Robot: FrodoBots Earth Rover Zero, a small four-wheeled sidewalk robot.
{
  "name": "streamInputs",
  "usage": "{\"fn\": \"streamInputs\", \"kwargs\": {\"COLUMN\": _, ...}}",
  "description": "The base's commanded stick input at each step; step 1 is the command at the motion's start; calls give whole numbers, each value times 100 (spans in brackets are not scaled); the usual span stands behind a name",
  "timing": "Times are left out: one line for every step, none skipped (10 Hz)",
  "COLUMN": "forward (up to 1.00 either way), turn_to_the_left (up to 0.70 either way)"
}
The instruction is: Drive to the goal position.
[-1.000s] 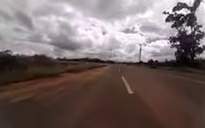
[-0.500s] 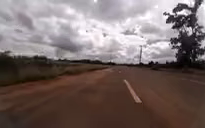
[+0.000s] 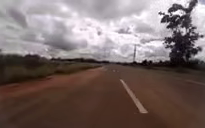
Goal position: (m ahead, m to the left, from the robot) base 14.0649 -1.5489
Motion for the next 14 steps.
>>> {"fn": "streamInputs", "kwargs": {"forward": 100, "turn_to_the_left": -15}}
{"fn": "streamInputs", "kwargs": {"forward": 100, "turn_to_the_left": -29}}
{"fn": "streamInputs", "kwargs": {"forward": 100, "turn_to_the_left": -36}}
{"fn": "streamInputs", "kwargs": {"forward": 100, "turn_to_the_left": -19}}
{"fn": "streamInputs", "kwargs": {"forward": 100, "turn_to_the_left": -3}}
{"fn": "streamInputs", "kwargs": {"forward": 100, "turn_to_the_left": 0}}
{"fn": "streamInputs", "kwargs": {"forward": 100, "turn_to_the_left": 0}}
{"fn": "streamInputs", "kwargs": {"forward": 100, "turn_to_the_left": 0}}
{"fn": "streamInputs", "kwargs": {"forward": 100, "turn_to_the_left": 0}}
{"fn": "streamInputs", "kwargs": {"forward": 100, "turn_to_the_left": 0}}
{"fn": "streamInputs", "kwargs": {"forward": 100, "turn_to_the_left": 0}}
{"fn": "streamInputs", "kwargs": {"forward": 100, "turn_to_the_left": 0}}
{"fn": "streamInputs", "kwargs": {"forward": 100, "turn_to_the_left": 0}}
{"fn": "streamInputs", "kwargs": {"forward": 100, "turn_to_the_left": 0}}
